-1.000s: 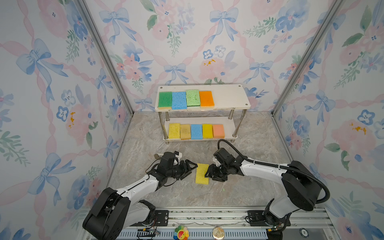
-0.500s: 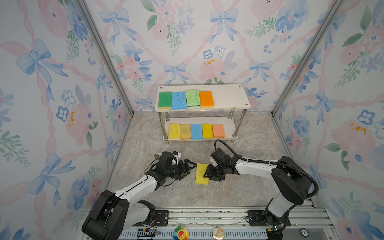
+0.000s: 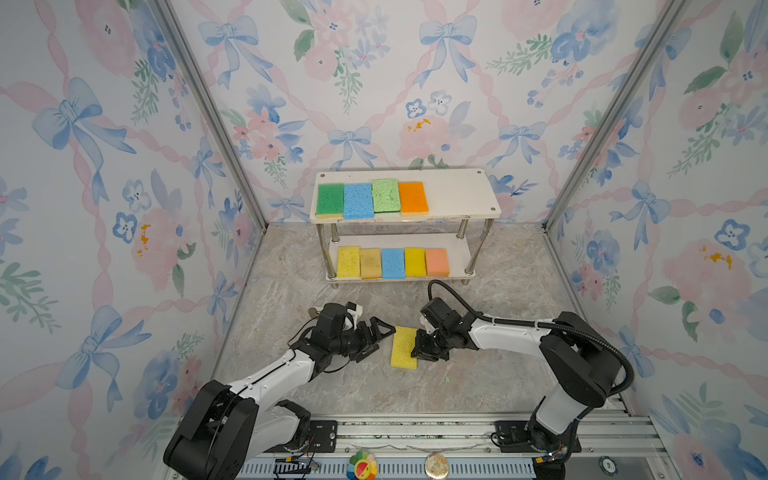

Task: Place and organize the cleaning sponges onto the shelf
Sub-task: 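Grasp the yellow sponge with the right gripper and lift it, then hold the yellow sponge up beside the left gripper with the right gripper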

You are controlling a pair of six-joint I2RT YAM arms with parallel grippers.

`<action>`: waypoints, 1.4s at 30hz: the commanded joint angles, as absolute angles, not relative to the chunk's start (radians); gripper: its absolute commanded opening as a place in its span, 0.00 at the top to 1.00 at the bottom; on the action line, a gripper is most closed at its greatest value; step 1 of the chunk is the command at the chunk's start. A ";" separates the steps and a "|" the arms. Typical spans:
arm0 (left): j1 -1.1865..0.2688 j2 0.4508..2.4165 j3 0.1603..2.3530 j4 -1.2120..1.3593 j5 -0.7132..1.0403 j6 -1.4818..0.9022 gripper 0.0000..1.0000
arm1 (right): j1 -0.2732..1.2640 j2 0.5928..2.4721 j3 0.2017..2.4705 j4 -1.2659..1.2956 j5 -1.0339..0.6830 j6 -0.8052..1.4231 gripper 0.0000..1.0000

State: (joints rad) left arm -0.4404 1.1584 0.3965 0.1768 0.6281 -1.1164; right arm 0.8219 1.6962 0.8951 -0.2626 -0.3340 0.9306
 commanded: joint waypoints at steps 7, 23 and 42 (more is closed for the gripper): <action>-0.433 1.211 0.536 0.102 0.742 -0.954 0.02 | 0.766 1.570 1.063 -0.596 -0.310 0.704 0.95; -0.466 1.271 0.883 0.123 0.863 -1.005 0.02 | 0.538 1.356 1.411 -0.949 -0.566 0.433 0.96; -0.485 1.248 0.818 0.357 0.846 -1.193 0.30 | 0.585 1.393 1.523 -1.009 -0.648 0.379 0.96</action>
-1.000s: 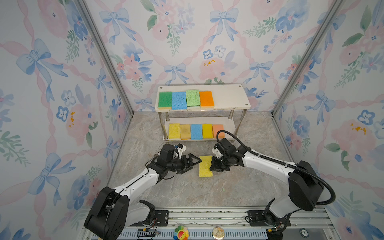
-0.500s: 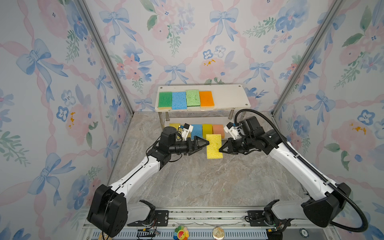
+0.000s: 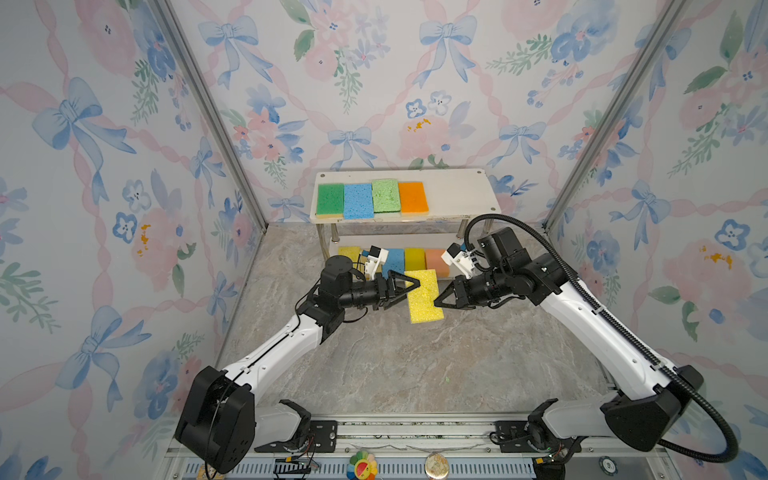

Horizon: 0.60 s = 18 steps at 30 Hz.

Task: Place and organize the cleaning sponges onto the shelf
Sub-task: 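Hold the yellow sponge up beside the left gripper with the right gripper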

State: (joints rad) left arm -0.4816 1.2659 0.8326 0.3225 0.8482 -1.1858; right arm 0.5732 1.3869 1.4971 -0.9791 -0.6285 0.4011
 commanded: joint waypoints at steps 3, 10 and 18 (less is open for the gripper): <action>-0.485 1.255 0.815 0.358 0.845 -1.193 0.40 | 0.586 1.392 1.514 -1.004 -0.646 0.383 0.96; -0.491 1.265 0.816 0.364 0.847 -1.195 0.63 | 0.592 1.386 1.491 -0.978 -0.646 0.406 0.95; -0.491 1.262 0.815 0.366 0.845 -1.196 0.78 | 0.591 1.355 1.463 -0.917 -0.603 0.482 0.70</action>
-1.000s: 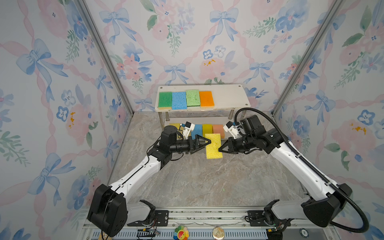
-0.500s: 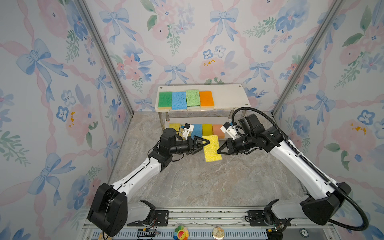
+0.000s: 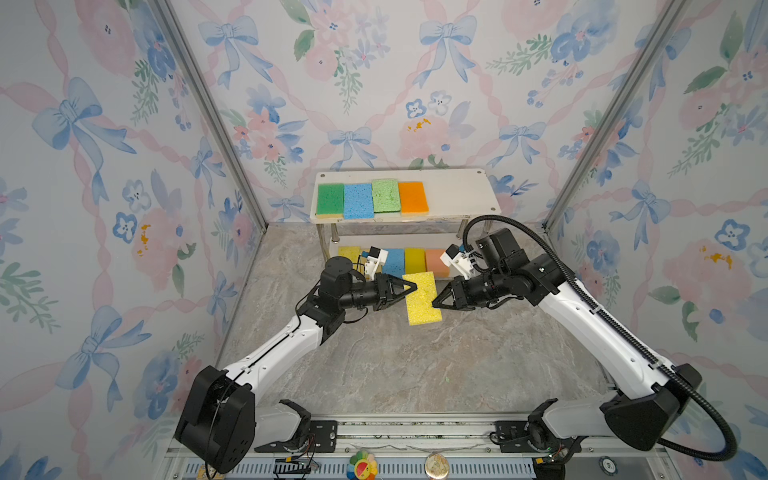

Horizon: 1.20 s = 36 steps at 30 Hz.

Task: Place and organize the cleaning sponges onto the shelf
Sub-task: 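Hold the yellow sponge up beside the left gripper with the right gripper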

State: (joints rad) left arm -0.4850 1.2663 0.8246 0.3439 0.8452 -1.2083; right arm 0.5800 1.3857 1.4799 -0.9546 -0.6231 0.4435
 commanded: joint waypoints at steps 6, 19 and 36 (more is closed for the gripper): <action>-0.486 1.255 0.816 0.370 0.804 -1.223 0.86 | 0.574 1.270 1.391 -0.841 -0.461 0.633 0.43; -0.451 1.240 0.787 0.492 0.759 -1.370 0.88 | 0.657 1.160 1.232 -0.678 -0.374 0.803 0.40; -0.435 1.175 0.745 0.507 0.749 -1.403 0.88 | 0.710 1.236 1.284 -0.618 -0.395 0.790 0.53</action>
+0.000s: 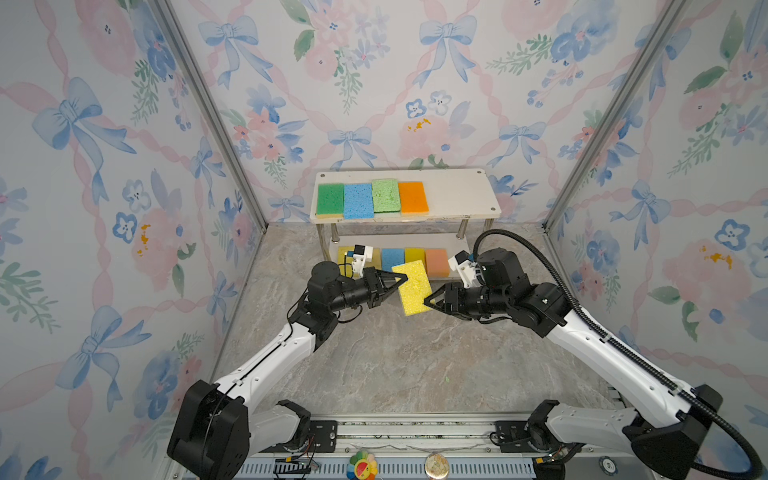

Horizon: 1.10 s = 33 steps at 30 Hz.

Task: Place and organize the cleaning sponges onto the shelf
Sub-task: 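Hold the yellow sponge up beside the left gripper with the right gripper, then raise the yellow sponge toward the top tier while the left gripper withdraws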

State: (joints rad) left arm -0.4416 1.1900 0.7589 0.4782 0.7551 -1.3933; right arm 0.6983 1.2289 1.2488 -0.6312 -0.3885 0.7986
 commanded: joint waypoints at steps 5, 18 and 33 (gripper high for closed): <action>-0.434 1.178 0.739 0.510 0.743 -1.402 0.89 | 0.709 1.232 1.289 -0.621 -0.393 0.784 0.63; -0.436 1.199 0.749 0.522 0.743 -1.405 0.88 | 0.708 1.222 1.286 -0.640 -0.382 0.772 0.91; -0.350 1.119 0.661 0.511 0.703 -1.385 0.02 | 0.549 1.149 1.393 -0.836 -0.299 0.674 0.96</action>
State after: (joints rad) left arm -0.3763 1.1629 0.7040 0.5068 0.7242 -1.4075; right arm 0.5934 1.1934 1.3182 -0.7361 -0.3420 0.7341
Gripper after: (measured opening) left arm 0.963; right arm 0.046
